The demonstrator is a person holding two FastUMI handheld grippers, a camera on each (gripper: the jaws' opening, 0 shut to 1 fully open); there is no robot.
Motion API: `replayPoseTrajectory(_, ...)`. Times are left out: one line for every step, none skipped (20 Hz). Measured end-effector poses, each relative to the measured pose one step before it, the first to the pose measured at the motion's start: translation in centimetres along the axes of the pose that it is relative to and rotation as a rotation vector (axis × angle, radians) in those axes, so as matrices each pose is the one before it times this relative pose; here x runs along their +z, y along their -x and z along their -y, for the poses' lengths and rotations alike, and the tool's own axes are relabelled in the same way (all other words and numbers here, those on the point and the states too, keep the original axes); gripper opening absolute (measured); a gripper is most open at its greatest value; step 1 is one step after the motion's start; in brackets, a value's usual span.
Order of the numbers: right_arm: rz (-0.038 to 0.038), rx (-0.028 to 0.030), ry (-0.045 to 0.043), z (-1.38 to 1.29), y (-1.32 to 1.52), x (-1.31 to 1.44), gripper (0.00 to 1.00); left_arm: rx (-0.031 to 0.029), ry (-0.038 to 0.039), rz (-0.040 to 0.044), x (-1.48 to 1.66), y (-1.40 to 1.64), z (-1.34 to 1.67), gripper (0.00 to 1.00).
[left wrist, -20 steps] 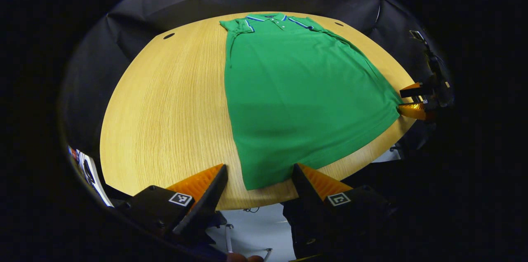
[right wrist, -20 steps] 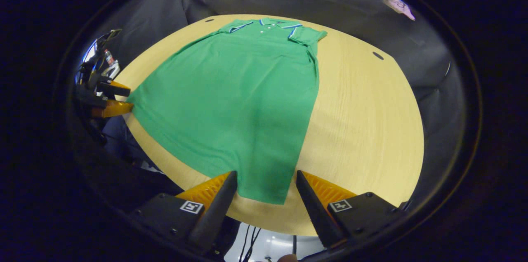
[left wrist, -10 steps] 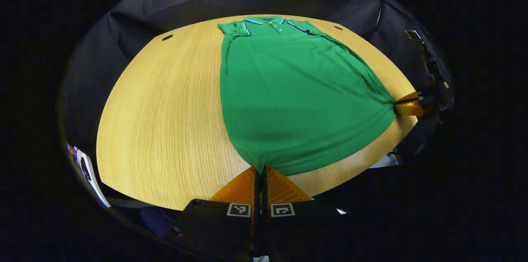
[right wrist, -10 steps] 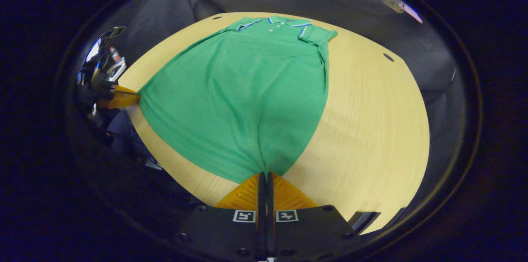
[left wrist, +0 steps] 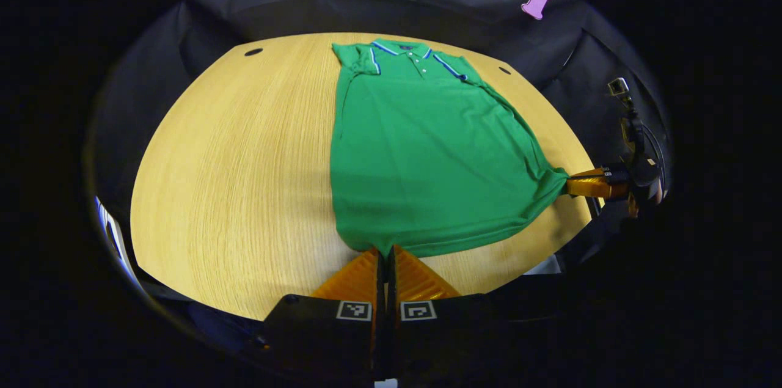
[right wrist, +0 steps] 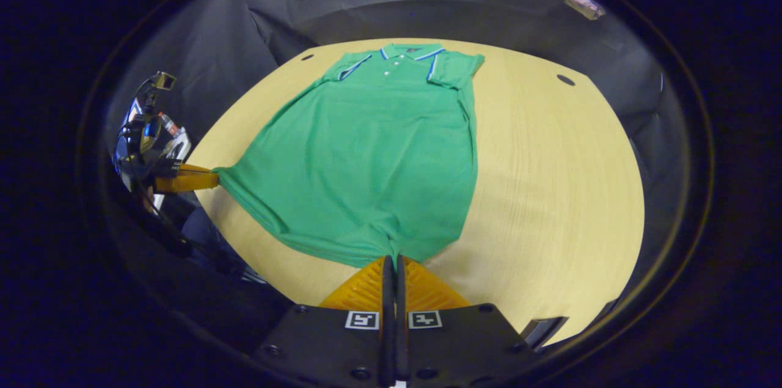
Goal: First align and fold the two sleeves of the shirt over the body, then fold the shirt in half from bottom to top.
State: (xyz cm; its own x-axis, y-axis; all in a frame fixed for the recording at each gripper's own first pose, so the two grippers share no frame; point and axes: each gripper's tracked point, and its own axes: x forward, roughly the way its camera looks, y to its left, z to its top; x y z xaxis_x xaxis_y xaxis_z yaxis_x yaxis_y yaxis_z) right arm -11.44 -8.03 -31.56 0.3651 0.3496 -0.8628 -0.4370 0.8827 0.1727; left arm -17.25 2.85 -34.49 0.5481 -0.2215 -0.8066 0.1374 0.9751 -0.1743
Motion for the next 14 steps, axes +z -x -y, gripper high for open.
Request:
replayPoseTrajectory(0.01562,0.00225,-0.00676,0.084,0.098,0.912,0.03,-0.00619,-0.00387,0.02122,1.130,0.122,0.157,0.03)
replayPoseTrajectory(0.01695,0.00617,-0.00899,-0.006,0.197,1.036,0.03,-0.01711,0.01211,0.01465,0.868,0.066,0.301,0.03)
replayPoseTrajectory(0.02003,0.00204,-0.00700,0.072,0.146,1.036,0.03,-0.02028,0.01603,0.02169,0.980,0.045,0.480,0.04)
replayPoseTrajectory(0.01830,0.00398,-0.00658,0.040,0.177,1.104,0.03,-0.00460,0.00472,0.01951,1.061,0.062,0.006,0.03)
replayPoseTrajectory(0.02201,0.00154,-0.00351,0.083,0.167,1.088,0.03,0.00346,-0.00374,0.01917,1.112,-0.060,-0.261,0.03)
replayPoseTrajectory(0.02251,-0.00007,-0.00139,0.121,0.193,1.247,0.03,0.00247,-0.00175,0.01614,0.959,0.106,-0.184,0.03)
replayPoseTrajectory(0.01794,-0.00131,-0.00204,0.063,0.038,0.862,0.03,0.00163,0.00428,0.02191,1.082,0.055,-0.187,0.03)
replayPoseTrajectory(0.01868,0.00029,-0.00516,0.147,0.145,1.105,0.02,0.00168,0.00756,0.01753,1.095,-0.018,-0.118,0.03)
replayPoseTrajectory(0.01963,-0.00053,-0.00768,0.126,-0.030,1.072,0.03,0.00249,0.00700,0.02176,1.420,-0.028,-0.121,0.03)
replayPoseTrajectory(0.01450,-0.00122,-0.00801,0.203,0.004,0.927,0.03,0.00337,-0.00097,0.01973,1.197,-0.029,-0.256,0.03)
replayPoseTrajectory(0.01211,-0.00671,-0.00631,0.308,-0.057,0.856,0.03,0.00315,0.00015,0.01815,1.129,-0.108,-0.373,0.03)
replayPoseTrajectory(0.01338,0.00092,-0.00769,0.208,-0.127,0.986,0.03,0.00666,0.00379,0.02162,1.099,-0.228,-0.393,0.03)
replayPoseTrajectory(0.01281,0.00114,-0.00949,0.138,-0.173,0.938,0.03,0.00636,0.00693,0.02183,1.286,-0.247,-0.418,0.03)
replayPoseTrajectory(0.00894,0.00224,-0.00959,0.171,-0.195,1.091,0.03,0.00349,0.00939,0.02397,1.362,-0.492,-0.271,0.03)
